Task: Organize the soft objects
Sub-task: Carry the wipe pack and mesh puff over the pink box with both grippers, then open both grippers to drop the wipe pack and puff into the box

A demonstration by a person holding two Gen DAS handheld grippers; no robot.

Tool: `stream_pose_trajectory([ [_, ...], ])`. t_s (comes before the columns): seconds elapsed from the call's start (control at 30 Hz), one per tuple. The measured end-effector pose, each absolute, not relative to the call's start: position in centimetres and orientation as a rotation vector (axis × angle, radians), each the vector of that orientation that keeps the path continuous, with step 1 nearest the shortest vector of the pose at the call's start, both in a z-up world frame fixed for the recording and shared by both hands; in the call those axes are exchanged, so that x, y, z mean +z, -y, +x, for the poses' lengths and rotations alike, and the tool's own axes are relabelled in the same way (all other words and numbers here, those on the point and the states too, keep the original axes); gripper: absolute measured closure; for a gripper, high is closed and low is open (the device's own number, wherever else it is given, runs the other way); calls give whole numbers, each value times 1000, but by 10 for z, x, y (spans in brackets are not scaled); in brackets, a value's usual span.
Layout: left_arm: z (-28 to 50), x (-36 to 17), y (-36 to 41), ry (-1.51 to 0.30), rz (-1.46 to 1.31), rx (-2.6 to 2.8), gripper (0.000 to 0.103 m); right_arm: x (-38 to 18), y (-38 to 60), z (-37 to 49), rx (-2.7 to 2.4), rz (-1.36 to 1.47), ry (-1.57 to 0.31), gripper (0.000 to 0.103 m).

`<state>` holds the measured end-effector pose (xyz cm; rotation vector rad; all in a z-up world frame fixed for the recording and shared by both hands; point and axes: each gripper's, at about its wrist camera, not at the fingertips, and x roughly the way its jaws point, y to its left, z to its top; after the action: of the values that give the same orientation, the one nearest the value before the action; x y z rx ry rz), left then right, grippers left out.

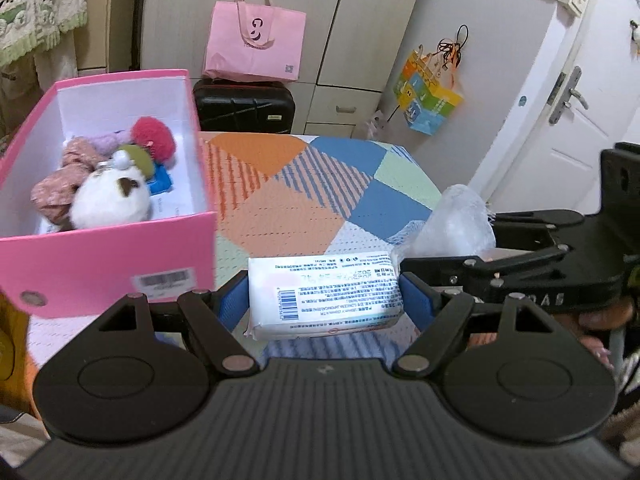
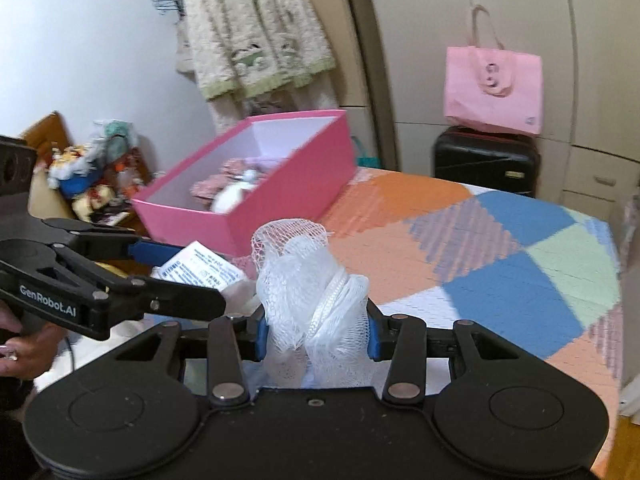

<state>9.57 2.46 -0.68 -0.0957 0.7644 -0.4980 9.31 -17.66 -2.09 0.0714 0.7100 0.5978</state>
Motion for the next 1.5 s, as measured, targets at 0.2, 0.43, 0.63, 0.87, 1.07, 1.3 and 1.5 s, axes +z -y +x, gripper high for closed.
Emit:
stream_pose_trajectory([
  [0.2,81,21,-62,-687,-78,-463,25,0,153,95,657,73,-682,54],
  [0.43,92,46,-94,-636,-66,-442,25,26,115,115,693,28,-617,53],
  [0.63,115,56,-113,-589,-99,-434,25,38,88,151,715,68,-612,52],
  [0.87,152,50,-128,-587,-121,-398,25,30,59,197,694,28,-631,52],
  [1.07,182,25,-138,-654,-97,-328,25,10,37,227,685,-45,-669,52],
  [1.3,217,-2,-140,-745,0,-272,25,-12,9,254,647,-257,-688,51],
  [1.5,240,-16,-141,-791,57,-207,23,-15,-5,273,644,-359,-703,43],
])
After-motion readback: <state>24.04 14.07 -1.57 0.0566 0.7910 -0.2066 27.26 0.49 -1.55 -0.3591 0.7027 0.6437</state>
